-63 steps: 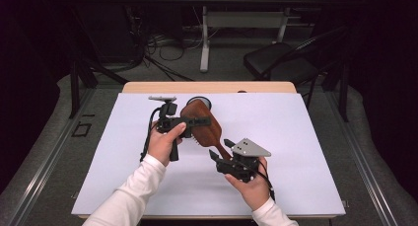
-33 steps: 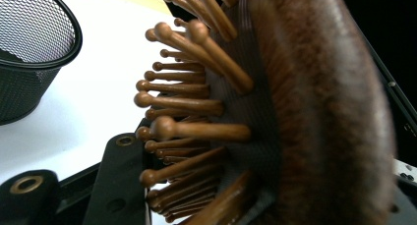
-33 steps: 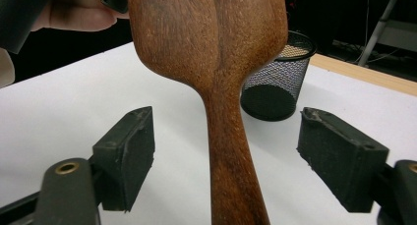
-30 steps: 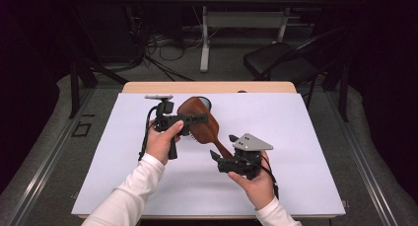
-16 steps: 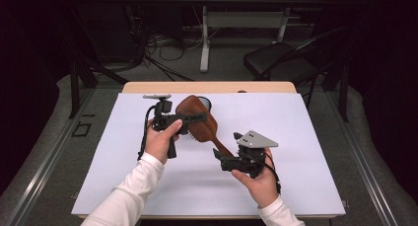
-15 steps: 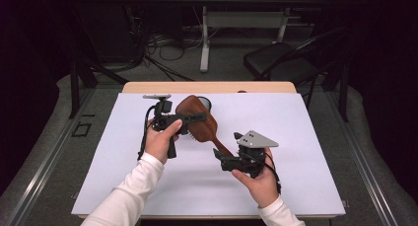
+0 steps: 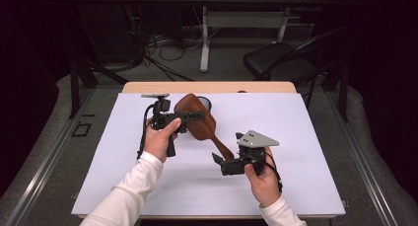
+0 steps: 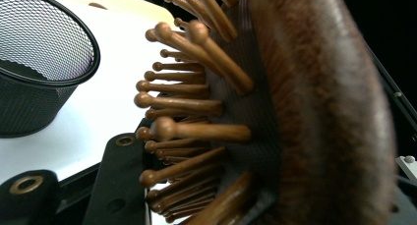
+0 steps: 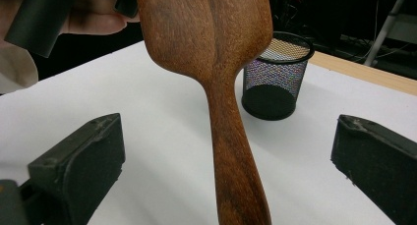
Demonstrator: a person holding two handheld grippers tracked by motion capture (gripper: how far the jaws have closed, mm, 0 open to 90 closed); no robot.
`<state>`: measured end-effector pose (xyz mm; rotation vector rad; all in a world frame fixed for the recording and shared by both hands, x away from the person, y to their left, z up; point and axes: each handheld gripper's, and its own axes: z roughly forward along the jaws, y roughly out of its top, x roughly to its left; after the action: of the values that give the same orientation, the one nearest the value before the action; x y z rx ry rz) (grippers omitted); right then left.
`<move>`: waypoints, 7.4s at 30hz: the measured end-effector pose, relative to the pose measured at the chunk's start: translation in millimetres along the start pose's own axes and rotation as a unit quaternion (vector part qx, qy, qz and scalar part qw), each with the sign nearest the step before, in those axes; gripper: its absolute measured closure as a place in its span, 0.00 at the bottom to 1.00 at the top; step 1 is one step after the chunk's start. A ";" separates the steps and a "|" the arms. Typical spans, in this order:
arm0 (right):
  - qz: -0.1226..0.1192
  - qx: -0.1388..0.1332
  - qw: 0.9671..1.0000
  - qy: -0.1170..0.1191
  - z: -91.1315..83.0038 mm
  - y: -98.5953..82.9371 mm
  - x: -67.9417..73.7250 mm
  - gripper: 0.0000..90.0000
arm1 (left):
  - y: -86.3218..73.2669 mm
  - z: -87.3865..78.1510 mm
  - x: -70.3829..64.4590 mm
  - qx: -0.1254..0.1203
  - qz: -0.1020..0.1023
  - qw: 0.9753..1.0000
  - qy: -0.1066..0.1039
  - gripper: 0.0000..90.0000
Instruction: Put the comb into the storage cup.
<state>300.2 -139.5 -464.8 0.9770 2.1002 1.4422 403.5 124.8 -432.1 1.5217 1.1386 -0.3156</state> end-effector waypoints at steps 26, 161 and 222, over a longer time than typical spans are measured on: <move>0.002 -0.012 1.000 -0.021 -2.5 -1.2 -8.8 0.00 | 8.6 -1.8 1.2 -0.020 0.014 1.000 0.019 0.56; 0.001 -0.021 0.999 -0.036 -10.5 -0.6 -19.3 0.02 | 104.5 -18.7 16.7 -0.156 0.005 0.970 0.187 0.55; 0.003 -0.024 0.999 -0.040 -12.3 -1.0 -20.3 0.02 | 94.3 17.6 38.7 -0.148 0.012 0.961 0.232 0.55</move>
<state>305.3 -162.5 -462.1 1.0068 1.9996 1.4259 503.1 139.5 -408.2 1.3728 1.4577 0.2379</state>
